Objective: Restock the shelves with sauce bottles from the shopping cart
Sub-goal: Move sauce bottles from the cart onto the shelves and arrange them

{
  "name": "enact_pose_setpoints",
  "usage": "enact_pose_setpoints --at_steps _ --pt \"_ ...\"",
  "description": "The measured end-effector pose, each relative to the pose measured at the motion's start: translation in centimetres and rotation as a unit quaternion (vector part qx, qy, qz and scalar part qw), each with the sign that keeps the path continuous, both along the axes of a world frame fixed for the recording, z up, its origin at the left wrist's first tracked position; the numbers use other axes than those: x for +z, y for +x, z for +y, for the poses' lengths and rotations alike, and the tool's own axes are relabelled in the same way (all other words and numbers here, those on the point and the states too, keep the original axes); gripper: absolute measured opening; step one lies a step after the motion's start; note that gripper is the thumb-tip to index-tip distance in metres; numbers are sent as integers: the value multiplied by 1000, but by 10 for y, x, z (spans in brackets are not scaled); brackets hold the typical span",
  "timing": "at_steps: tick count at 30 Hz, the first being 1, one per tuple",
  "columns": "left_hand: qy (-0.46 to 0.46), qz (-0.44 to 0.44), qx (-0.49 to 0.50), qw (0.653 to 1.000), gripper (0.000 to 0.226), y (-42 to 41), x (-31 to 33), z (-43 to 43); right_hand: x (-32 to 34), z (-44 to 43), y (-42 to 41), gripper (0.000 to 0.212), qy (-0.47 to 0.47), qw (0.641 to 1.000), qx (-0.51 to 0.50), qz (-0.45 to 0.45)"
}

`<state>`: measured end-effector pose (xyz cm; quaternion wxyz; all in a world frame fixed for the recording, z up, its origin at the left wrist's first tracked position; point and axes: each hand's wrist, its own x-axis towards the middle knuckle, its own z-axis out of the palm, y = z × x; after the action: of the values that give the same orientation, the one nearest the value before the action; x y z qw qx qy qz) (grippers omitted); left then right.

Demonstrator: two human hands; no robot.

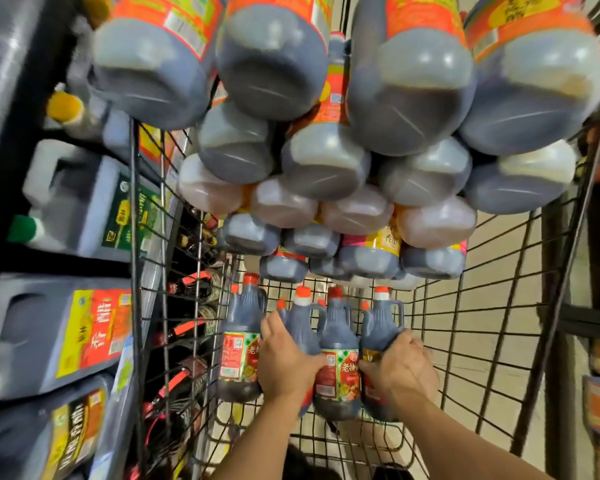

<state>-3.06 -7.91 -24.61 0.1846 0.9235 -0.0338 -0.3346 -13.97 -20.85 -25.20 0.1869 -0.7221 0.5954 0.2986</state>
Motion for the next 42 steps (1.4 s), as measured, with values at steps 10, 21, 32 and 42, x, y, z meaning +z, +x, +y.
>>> enact_pose_setpoints --at_steps 10,21,32,42 --pt "-89 -5 90 992 102 -20 28 44 2 18 -8 65 53 984 -23 -169" --pt "-87 -56 107 989 106 -25 47 70 -26 20 -8 87 140 969 -80 -187" --pt "-180 -121 116 969 97 -17 104 80 37 14 -13 82 86 957 -8 -277" --pt "-302 -239 109 916 79 -22 241 101 209 42 5 70 34 851 52 -521"
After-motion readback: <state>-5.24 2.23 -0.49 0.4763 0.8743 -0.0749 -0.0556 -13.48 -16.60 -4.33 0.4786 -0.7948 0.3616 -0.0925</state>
